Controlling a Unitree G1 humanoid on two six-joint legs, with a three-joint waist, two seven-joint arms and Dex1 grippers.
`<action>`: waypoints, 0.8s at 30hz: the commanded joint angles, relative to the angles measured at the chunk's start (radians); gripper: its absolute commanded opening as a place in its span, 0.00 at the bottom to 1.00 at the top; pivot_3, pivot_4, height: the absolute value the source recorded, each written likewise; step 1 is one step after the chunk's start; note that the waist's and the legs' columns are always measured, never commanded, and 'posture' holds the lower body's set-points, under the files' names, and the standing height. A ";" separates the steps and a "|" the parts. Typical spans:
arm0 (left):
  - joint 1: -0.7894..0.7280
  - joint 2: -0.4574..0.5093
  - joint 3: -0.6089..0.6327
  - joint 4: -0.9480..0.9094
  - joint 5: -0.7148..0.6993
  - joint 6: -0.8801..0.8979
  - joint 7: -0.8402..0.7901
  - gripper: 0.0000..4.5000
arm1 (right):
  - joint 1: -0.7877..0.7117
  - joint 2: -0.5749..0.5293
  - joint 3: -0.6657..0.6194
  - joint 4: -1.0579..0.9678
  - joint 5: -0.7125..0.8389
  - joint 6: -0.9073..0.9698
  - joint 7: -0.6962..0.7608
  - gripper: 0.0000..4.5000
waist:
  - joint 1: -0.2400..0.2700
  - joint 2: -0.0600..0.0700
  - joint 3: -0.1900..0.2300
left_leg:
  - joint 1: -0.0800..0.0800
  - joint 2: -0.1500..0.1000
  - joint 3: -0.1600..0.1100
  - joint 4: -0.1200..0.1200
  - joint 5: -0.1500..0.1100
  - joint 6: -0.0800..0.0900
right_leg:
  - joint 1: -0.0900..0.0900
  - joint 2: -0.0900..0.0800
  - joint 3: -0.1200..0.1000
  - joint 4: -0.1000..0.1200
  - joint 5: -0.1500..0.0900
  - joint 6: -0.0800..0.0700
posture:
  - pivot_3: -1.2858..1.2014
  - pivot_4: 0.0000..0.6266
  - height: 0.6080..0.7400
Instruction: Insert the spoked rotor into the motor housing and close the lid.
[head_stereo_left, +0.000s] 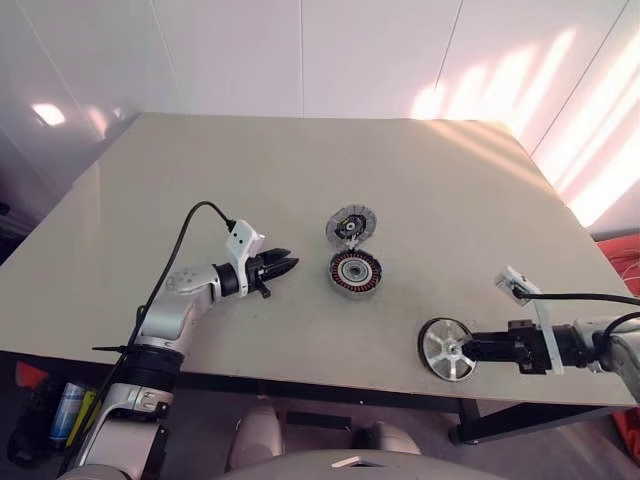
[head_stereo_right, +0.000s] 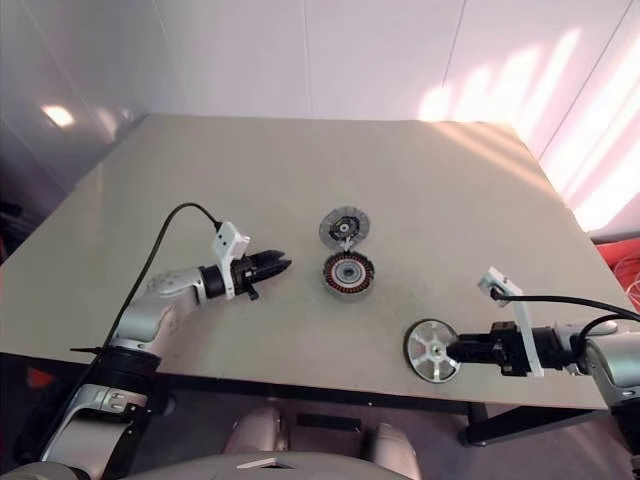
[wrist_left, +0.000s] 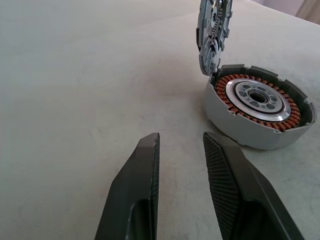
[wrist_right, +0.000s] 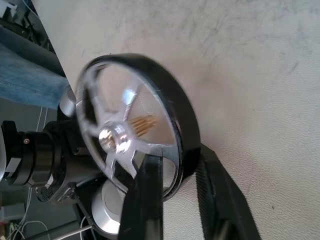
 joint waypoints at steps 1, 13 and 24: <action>-0.013 0.002 0.008 -0.056 -0.014 0.006 0.008 0.33 | -0.019 0.009 0.000 0.040 -0.021 -0.048 0.004 0.09 | 0.000 0.000 0.000 | 0.000 0.000 0.000 0.000 0.000 0.000 | 0.000 0.000 0.000 0.000 0.000 0.000 | 0.52 0.00 1.00; -0.017 -0.010 0.000 -0.029 -0.005 -0.010 0.010 0.33 | -0.339 0.208 -0.020 -0.136 0.104 0.149 -0.197 0.09 | -0.026 0.001 -0.001 | 0.004 0.000 0.000 0.000 0.002 -0.002 | 0.000 0.000 0.000 0.004 0.000 0.000 | 0.52 0.00 1.00; -0.004 0.007 0.041 -0.061 -0.028 0.024 0.034 0.33 | -0.631 0.411 0.167 -0.065 0.038 0.399 -0.445 0.09 | -0.020 0.000 -0.001 | -0.005 0.000 0.000 0.000 0.003 -0.005 | -0.005 -0.001 0.000 0.003 0.004 -0.006 | 0.52 0.00 1.00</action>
